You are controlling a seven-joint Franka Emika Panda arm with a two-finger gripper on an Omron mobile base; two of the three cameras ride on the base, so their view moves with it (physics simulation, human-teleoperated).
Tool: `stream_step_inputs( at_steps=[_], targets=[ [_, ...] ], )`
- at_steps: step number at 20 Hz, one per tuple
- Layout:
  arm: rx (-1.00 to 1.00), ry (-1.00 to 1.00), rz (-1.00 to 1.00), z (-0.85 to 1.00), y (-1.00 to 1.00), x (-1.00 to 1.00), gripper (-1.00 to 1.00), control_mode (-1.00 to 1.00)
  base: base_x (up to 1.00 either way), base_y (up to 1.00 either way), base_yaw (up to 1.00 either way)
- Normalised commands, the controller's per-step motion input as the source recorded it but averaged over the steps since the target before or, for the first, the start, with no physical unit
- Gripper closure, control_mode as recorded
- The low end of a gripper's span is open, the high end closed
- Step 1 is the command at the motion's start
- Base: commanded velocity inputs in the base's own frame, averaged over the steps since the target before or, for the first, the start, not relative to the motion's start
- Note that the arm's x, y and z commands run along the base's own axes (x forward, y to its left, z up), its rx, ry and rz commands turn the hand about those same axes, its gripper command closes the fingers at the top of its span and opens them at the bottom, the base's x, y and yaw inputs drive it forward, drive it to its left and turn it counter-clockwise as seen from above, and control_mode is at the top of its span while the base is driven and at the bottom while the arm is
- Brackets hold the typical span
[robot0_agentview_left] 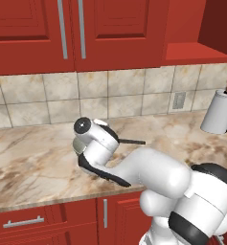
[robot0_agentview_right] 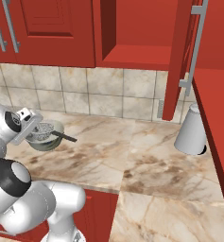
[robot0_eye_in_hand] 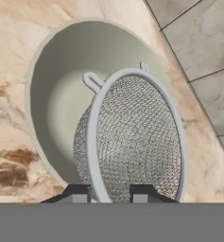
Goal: Open the cabinet and setup a tea strainer by placing it in the bowl upright.
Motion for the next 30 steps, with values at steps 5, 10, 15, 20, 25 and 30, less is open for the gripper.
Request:
stream_step_inputs(
  at_steps=[5,10,15,20,25,30],
  targets=[
    [0.0,-0.01,0.0,-0.25,0.02,0.2,1.0,-1.0,0.0,0.0,0.0],
    [0.0,0.0,0.0,-0.16,0.06,0.29,1.0,-1.0,0.0,0.0,0.0],
    [0.0,-0.02,0.0,-0.02,0.19,0.22,1.0,-1.0,0.0,0.0,0.0],
    [0.0,-0.02,0.0,0.0,0.39,0.23,1.0,-1.0,0.0,0.0,0.0],
    [0.0,0.0,0.0,-0.02,0.29,0.27,1.0,-1.0,0.0,0.0,0.0],
    [0.0,0.01,0.0,-0.13,0.06,0.07,1.0,-1.0,0.0,0.0,0.0]
  ],
)
